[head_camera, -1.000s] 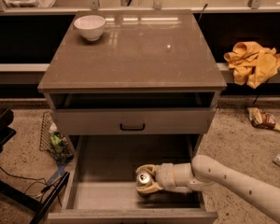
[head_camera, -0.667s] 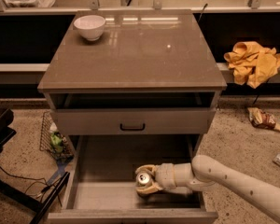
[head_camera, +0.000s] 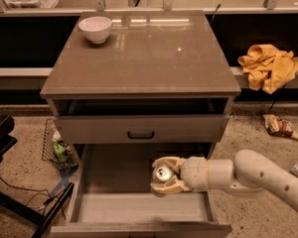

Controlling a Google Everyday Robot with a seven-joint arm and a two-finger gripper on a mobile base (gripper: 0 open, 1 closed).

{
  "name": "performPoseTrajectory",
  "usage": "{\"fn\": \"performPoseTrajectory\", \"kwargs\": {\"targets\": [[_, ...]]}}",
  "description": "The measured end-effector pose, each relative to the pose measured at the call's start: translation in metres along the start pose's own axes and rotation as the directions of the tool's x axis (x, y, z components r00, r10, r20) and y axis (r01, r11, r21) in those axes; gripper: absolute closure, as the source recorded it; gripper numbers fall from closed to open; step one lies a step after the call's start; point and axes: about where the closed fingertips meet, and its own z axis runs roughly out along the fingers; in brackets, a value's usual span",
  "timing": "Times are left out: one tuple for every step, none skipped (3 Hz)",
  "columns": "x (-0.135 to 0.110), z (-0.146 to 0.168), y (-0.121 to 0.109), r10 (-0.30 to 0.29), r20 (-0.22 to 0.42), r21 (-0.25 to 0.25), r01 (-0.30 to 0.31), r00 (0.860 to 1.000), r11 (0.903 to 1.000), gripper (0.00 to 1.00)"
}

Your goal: Pick 7up can from middle drawer and place on counter

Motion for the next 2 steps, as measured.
{"fn": "performPoseTrajectory", "kwargs": {"targets": [[-0.071, -0.035, -0.014, 0.035, 0.043, 0.016, -0.035, 0.998, 0.9992, 1.00], [-0.120, -0.057, -0.046, 0.074, 0.065, 0.037, -0.077, 0.995, 0.9964, 1.00]]}}
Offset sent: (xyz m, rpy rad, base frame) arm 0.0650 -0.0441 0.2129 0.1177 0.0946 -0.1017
